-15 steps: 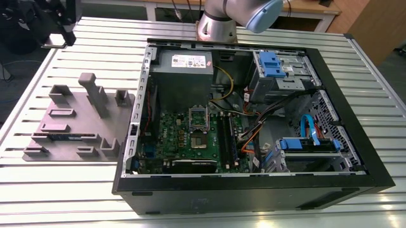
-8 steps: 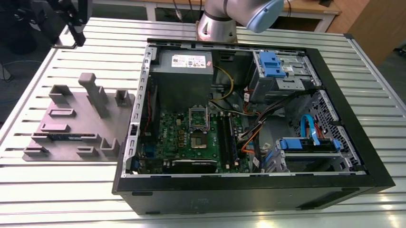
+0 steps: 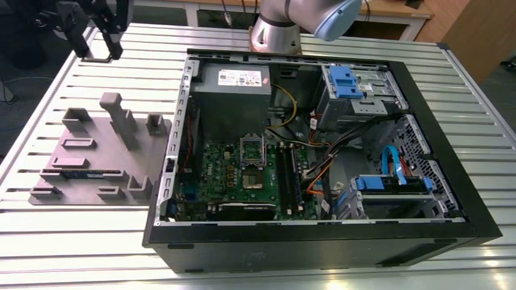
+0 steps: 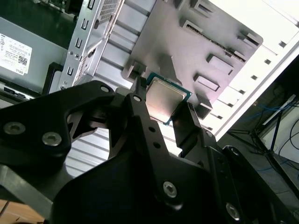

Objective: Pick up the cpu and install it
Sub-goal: 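Pick up the cpu and move it towards the insertion slot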

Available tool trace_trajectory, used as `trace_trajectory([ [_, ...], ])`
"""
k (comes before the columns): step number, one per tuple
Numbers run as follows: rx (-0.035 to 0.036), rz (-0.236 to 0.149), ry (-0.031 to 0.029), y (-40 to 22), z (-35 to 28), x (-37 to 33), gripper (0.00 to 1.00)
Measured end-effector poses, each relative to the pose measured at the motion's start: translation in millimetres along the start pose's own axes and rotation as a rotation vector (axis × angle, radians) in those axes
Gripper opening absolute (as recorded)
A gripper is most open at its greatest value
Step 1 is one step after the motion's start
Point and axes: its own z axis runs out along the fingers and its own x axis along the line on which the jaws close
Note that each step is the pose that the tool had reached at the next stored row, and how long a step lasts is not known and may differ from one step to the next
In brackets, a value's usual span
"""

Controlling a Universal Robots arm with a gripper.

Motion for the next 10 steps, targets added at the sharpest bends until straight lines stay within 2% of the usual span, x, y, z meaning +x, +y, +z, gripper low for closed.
trace_trajectory([
  [10, 0.0000, 0.000, 0.0000, 0.9, 0.3, -22.5, 0.47],
])
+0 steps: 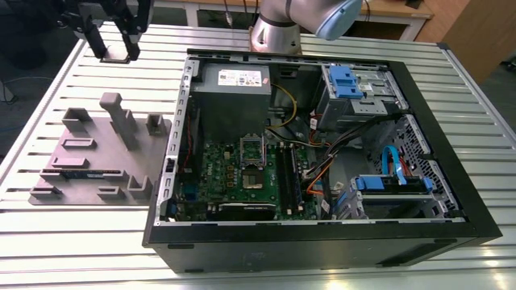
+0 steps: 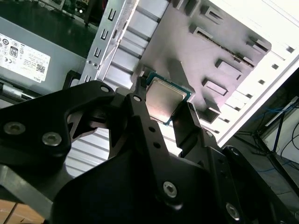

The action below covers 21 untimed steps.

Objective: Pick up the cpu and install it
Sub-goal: 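Pick up the cpu and move it towards the insertion slot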

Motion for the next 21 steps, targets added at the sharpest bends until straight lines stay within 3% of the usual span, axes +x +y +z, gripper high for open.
trace_trajectory([
  [21, 0.0000, 0.000, 0.0000, 1.9, 0.7, -47.5, 0.47],
])
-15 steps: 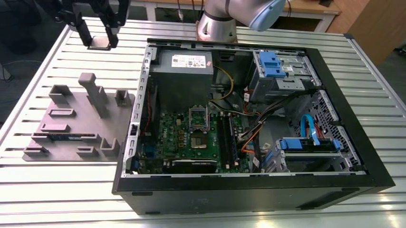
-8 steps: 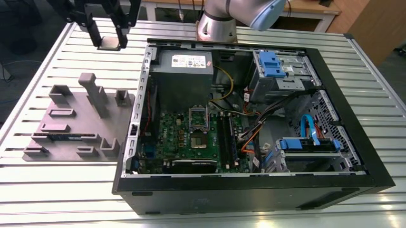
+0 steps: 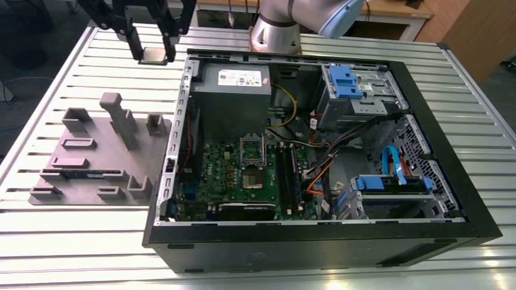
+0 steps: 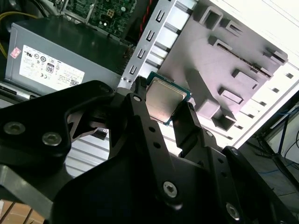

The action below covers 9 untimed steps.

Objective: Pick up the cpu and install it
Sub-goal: 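Pick up the cpu and move it towards the insertion slot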

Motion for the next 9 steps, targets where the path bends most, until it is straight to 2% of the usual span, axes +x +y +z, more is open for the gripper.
trace_trajectory([
  [9, 0.0000, 0.000, 0.0000, 0.8, 0.3, -20.8, 0.47],
])
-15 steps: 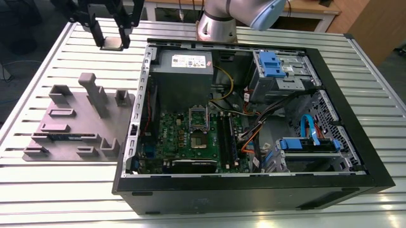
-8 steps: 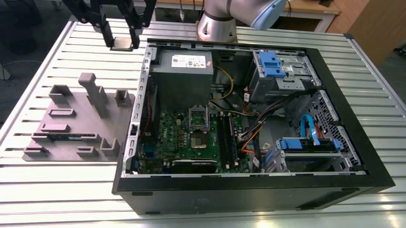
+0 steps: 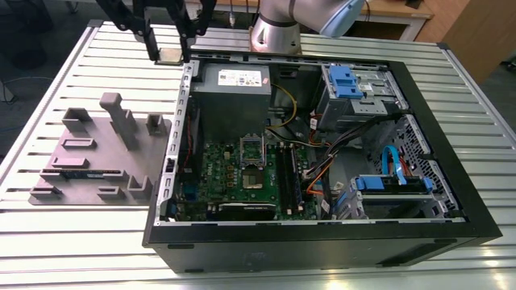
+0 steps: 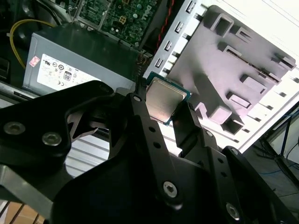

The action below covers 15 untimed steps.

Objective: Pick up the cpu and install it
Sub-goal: 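Pick up the cpu and move it towards the insertion slot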

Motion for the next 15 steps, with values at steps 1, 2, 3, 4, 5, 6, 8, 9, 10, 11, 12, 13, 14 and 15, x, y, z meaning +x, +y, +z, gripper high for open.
trace_trajectory([
  [1, 0.0000, 0.000, 0.0001, 0.1, 0.0, -2.3, 0.47],
  [2, 0.0001, 0.000, 0.0001, 0.2, 0.0, -4.9, 0.47],
  [3, 0.0000, 0.000, 0.0000, 0.3, 0.1, -7.3, 0.47],
  [4, 0.0000, 0.000, 0.0000, 0.4, 0.1, -9.8, 0.47],
  [5, 0.0000, 0.000, 0.0000, 0.5, 0.2, -12.2, 0.47],
  [6, 0.0000, 0.000, 0.0000, 0.6, 0.2, -14.6, 0.47],
  [8, 0.0000, 0.000, 0.0000, 0.8, 0.3, -19.6, 0.47],
  [9, 0.0000, 0.000, 0.0000, 0.9, 0.3, -22.1, 0.47],
  [10, 0.0000, 0.000, 0.0000, 1.0, 0.4, -24.5, 0.47],
  [11, 0.0000, 0.000, 0.0000, 1.1, 0.4, -27.2, 0.47],
  [12, 0.0000, 0.000, 0.0000, 1.2, 0.4, -29.7, 0.47],
  [13, 0.0000, 0.000, 0.0000, 1.3, 0.5, -32.2, 0.47],
  [14, 0.0000, 0.000, 0.0000, 1.4, 0.5, -34.8, 0.47],
  [15, 0.0000, 0.000, 0.0000, 1.5, 0.5, -37.3, 0.47],
])
